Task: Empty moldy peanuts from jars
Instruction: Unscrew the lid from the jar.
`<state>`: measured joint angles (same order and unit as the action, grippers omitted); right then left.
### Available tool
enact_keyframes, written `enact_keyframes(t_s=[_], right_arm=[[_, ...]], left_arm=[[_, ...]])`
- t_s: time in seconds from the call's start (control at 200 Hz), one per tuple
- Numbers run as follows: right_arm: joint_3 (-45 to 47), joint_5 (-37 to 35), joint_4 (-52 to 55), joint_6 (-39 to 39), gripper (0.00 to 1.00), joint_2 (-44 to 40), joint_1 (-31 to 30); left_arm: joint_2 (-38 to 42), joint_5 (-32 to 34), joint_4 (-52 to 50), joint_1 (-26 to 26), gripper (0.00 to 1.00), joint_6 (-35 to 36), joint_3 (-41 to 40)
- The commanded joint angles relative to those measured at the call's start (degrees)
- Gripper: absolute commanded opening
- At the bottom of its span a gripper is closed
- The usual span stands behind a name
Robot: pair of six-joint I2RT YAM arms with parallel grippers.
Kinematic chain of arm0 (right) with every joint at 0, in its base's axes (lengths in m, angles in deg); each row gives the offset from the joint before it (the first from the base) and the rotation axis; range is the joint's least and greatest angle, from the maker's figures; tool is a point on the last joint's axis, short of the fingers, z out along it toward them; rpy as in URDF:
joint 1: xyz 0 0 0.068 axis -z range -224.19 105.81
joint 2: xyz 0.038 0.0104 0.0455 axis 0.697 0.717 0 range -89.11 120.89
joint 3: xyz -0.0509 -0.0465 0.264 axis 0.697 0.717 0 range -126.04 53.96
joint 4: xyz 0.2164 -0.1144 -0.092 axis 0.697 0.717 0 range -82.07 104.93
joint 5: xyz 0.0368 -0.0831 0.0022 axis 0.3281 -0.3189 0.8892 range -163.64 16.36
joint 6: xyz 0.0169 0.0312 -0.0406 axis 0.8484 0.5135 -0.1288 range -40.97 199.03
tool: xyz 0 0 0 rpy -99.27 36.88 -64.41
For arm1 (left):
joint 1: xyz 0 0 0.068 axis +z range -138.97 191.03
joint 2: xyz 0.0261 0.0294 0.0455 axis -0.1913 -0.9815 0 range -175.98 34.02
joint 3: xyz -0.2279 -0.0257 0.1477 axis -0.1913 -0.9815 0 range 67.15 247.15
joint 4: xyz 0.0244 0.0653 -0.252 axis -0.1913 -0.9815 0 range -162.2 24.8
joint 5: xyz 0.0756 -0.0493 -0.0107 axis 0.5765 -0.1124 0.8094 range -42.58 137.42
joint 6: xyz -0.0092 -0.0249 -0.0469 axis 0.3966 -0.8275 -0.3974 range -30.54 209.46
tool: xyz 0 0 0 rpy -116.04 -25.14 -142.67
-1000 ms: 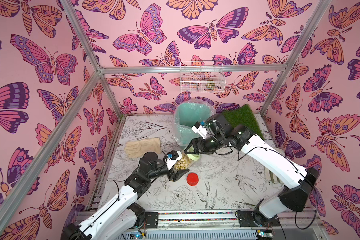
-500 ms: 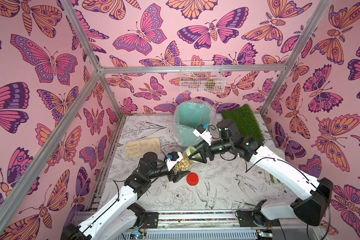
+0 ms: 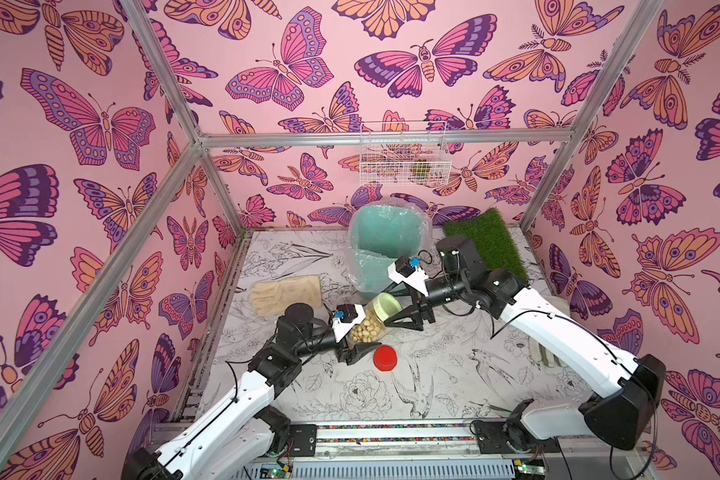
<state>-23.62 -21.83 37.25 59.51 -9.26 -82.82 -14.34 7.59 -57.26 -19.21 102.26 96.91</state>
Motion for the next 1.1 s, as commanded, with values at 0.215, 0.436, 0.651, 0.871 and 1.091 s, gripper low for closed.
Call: enact_keyframes(t_s=[0.215,0.436,0.651,0.871,1.091], right_arm=[[-0.29,2.84,-9.08,11.93,0.99,-2.96,0.72],[-4.94,-7.01,-7.80,26.56,0.99,-4.34,1.45],[-22.25,-18.99,22.63,40.51,0.99,2.75,1.63],[-28.42,-19.27,38.06,47.42,0.99,7.55,1.41],[-23.83,-20.08,30.53,56.74,0.99,6.30,-0.20]], left_arm=[[0.42,1.43,1.35,1.41,0.00,-1.72,1.36],[0.96,1.90,1.40,1.41,0.00,-1.73,0.92],[2.05,3.40,1.03,1.41,0.00,-1.20,0.54],[2.50,3.62,0.65,1.41,0.00,-0.89,0.11],[2.35,3.67,0.47,1.41,0.00,-0.77,0.47]])
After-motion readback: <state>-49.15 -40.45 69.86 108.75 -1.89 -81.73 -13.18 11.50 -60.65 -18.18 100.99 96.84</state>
